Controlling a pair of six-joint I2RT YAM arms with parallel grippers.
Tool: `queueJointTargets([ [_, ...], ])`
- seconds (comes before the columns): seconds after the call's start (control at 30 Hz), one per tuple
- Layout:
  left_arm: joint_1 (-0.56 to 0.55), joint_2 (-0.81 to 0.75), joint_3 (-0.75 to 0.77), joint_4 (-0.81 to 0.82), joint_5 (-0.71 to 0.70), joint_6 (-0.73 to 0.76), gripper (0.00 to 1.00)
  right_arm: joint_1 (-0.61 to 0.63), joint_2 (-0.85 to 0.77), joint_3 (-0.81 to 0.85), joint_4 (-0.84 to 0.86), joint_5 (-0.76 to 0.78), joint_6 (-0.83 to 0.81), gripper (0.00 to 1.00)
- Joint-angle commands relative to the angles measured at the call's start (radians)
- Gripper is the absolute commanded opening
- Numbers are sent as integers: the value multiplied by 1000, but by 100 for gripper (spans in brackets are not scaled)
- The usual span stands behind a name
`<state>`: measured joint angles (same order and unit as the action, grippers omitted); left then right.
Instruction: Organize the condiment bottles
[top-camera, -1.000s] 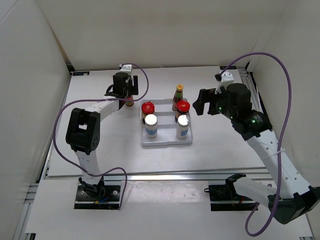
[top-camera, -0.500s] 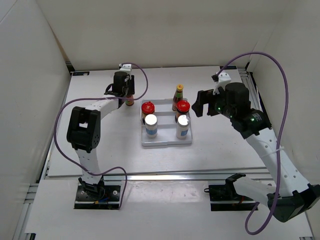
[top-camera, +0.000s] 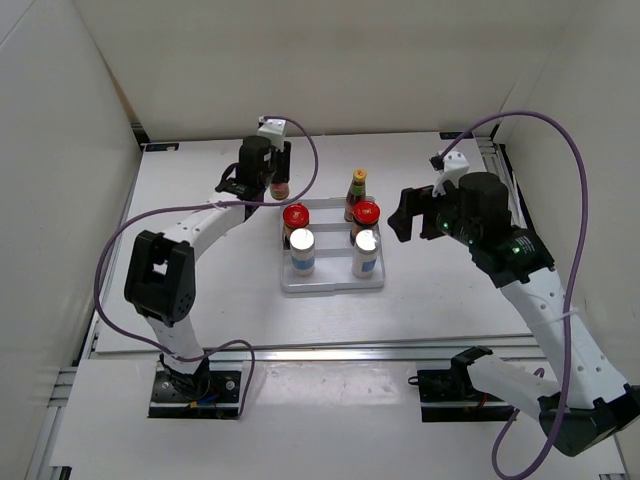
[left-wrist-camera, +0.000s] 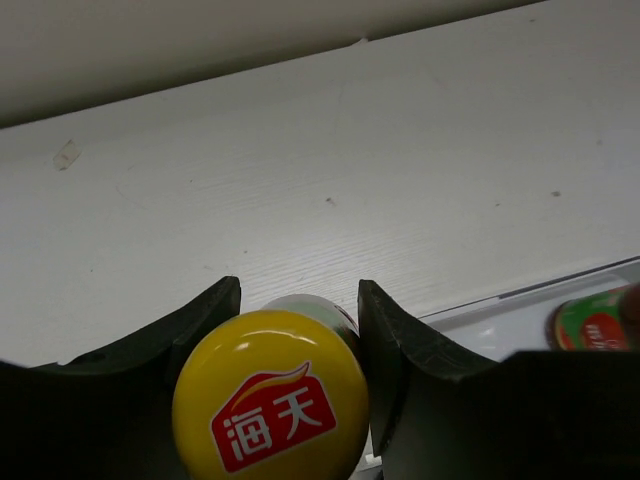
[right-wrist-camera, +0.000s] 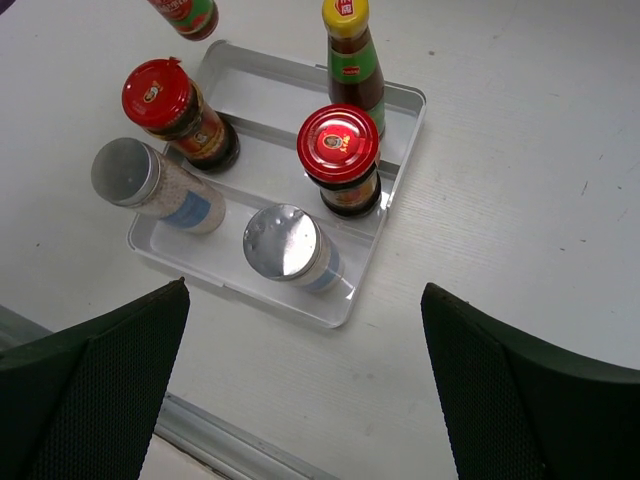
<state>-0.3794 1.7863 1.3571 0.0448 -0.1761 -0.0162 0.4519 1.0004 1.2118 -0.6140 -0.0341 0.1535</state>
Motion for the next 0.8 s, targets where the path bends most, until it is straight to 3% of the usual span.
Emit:
queueJointTargets([
  [0.0,-27,-85,53,96,32,1,11,-4,-22,-8,-7,-15,-2,100],
  [0.77,-72,1,-65,144,109,-88,11,-4,-51,-35,-36,3,-2,100],
])
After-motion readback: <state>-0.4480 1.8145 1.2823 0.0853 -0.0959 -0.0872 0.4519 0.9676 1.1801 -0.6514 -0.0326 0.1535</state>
